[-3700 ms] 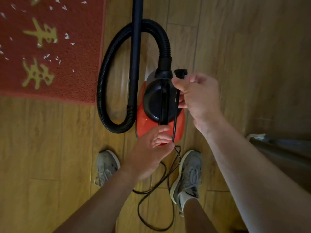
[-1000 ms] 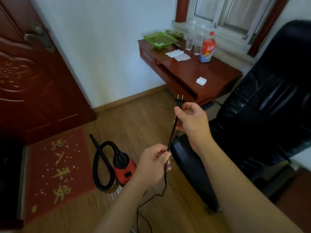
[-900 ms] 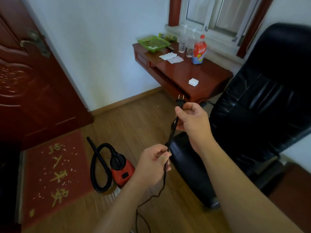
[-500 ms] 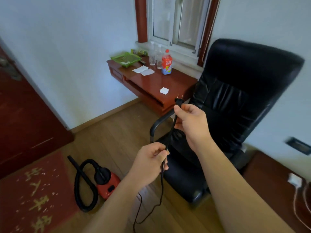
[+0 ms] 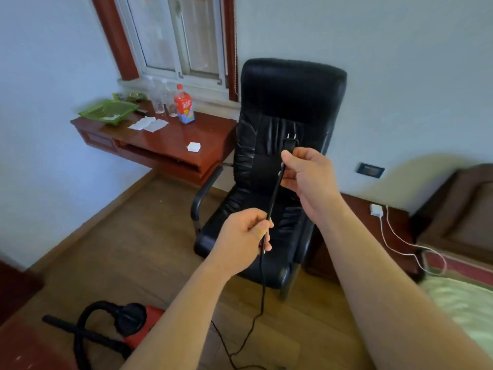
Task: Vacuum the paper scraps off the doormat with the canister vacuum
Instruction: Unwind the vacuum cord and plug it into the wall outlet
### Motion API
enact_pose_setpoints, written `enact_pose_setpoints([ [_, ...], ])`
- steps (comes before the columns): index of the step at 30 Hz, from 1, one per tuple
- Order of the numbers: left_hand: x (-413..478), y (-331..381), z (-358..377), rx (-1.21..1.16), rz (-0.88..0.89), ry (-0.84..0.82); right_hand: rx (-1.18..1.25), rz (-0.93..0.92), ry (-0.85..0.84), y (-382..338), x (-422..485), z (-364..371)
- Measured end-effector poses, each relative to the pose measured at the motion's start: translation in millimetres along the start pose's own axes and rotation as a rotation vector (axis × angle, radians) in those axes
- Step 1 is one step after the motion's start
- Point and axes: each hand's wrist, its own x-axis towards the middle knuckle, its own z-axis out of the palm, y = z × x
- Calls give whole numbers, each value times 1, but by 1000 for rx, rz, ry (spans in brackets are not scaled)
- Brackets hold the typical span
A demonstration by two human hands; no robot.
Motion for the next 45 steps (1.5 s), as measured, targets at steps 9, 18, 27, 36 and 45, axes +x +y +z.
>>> enact_pose_setpoints([
  [9,3,18,71,10,40,-270,56,0,282,-8,-42,-92],
  [18,26,46,183,30,52,-410,87,-22,446,-13,-42,-216],
  [27,66,71,301,101,37,-446,104,4,453,-13,-6,-345],
  [36,105,81,357,73,-46,-404,104,17,393,-14,44,-400],
  [45,181,67,372,1,-97,-374,59,42,362,-5,127,-410],
])
